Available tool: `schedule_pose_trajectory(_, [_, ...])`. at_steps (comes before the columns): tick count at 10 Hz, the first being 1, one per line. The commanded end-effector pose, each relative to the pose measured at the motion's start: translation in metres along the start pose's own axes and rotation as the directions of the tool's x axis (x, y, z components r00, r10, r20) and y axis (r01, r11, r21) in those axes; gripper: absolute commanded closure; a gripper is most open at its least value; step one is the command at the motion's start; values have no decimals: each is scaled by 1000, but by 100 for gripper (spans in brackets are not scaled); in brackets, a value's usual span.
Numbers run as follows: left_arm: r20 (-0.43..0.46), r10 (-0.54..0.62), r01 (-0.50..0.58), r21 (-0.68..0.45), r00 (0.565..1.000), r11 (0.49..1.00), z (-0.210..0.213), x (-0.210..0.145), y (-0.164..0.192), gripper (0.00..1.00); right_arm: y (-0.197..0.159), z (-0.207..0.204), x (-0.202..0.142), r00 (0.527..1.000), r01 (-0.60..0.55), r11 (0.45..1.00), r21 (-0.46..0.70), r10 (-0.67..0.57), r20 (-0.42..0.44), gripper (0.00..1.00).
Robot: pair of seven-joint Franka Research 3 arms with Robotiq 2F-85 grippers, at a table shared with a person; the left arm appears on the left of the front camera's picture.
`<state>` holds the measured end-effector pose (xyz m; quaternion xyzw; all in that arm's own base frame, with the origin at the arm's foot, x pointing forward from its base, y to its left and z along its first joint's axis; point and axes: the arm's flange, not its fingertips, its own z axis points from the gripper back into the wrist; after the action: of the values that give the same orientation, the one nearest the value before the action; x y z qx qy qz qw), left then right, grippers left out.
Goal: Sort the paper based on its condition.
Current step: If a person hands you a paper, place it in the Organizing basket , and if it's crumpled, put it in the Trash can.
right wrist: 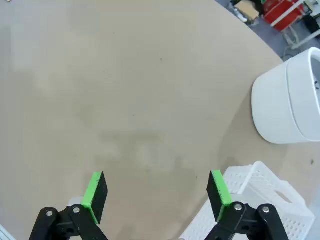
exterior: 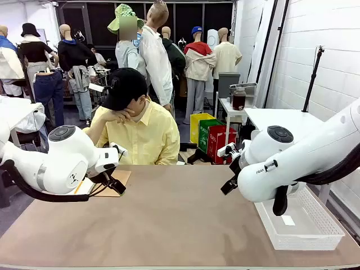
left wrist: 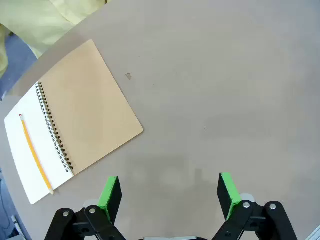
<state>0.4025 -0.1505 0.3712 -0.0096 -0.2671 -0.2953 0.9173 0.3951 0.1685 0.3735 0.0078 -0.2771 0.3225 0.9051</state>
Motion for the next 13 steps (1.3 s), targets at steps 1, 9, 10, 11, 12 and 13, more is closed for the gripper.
schedule_pose_trajectory(1, [0,0,0,0,1000,1000,0,0,0,0,0,0,0,1000,0,1000,0,0,0,0])
schedule_pose_trajectory(9, [0,0,0,0,1000,1000,0,0,0,0,0,0,0,1000,0,1000,0,0,0,0])
schedule_pose_trajectory(10, [0,0,0,0,1000,1000,0,0,0,0,0,0,0,1000,0,1000,0,0,0,0])
schedule_pose_trajectory(11, [0,0,0,0,1000,1000,0,0,0,0,0,0,0,1000,0,1000,0,0,0,0])
schedule_pose_trajectory(12, [0,0,0,0,1000,1000,0,0,0,0,0,0,0,1000,0,1000,0,0,0,0])
schedule_pose_trajectory(13, [0,0,0,0,1000,1000,0,0,0,0,0,0,0,1000,0,1000,0,0,0,0])
